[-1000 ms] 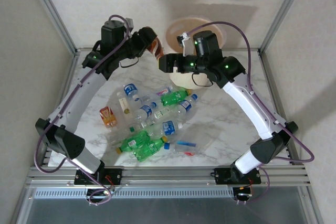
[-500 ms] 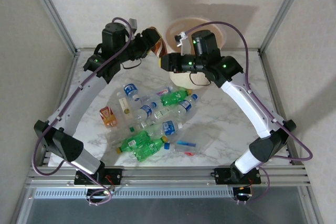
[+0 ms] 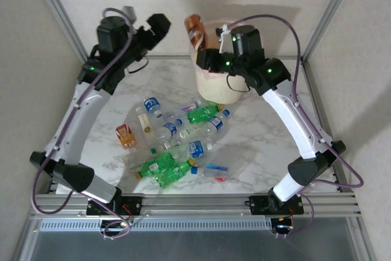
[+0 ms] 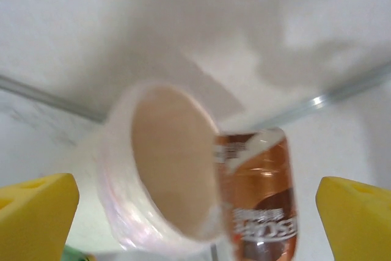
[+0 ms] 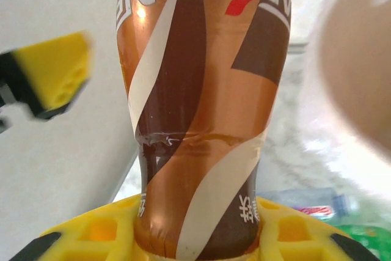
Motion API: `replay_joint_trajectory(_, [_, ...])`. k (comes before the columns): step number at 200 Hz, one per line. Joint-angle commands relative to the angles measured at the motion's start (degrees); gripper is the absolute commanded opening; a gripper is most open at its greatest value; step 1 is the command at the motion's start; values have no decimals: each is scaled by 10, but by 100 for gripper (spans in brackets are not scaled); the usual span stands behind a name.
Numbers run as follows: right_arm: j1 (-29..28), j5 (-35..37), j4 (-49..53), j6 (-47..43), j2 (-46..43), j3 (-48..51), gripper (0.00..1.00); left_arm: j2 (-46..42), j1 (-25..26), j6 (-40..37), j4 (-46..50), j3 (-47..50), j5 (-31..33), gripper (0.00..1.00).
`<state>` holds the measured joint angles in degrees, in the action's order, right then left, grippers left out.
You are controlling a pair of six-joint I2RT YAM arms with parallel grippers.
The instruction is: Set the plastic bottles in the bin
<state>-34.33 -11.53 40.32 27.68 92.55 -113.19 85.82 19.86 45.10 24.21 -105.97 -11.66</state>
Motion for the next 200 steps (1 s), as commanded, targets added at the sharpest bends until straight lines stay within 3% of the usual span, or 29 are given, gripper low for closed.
replay_joint_trajectory(1, [26,86,52,-2,29,-52,23,-61,-21,-22,-18,44,82,100])
replay_joint_trajectory(30, [58,114,75,-4,61,-91,25,-101,-39,-9,-52,132,84,95])
replay_joint_trajectory(90, [98,133,94,-13,107,-95,24,-111,-51,-20,11,186,128,92])
replay_joint_trajectory(119, [105,134,96,-20,123,-107,28,-104,-51,-22,91,199,165,92])
replay_joint_trajectory(130, [106,135,98,-21,131,-114,34,-109,-51,-20,115,218,180,92])
replay_joint_trajectory(151, [108,138,99,-24,144,-129,56,-122,-52,-24,140,260,192,93])
replay_joint_trajectory(166, [108,136,99,-28,150,-140,67,-128,-51,-22,158,286,195,93])
replay_joint_trajectory(200, [108,125,91,-34,141,-147,71,-143,-51,-12,170,352,185,100])
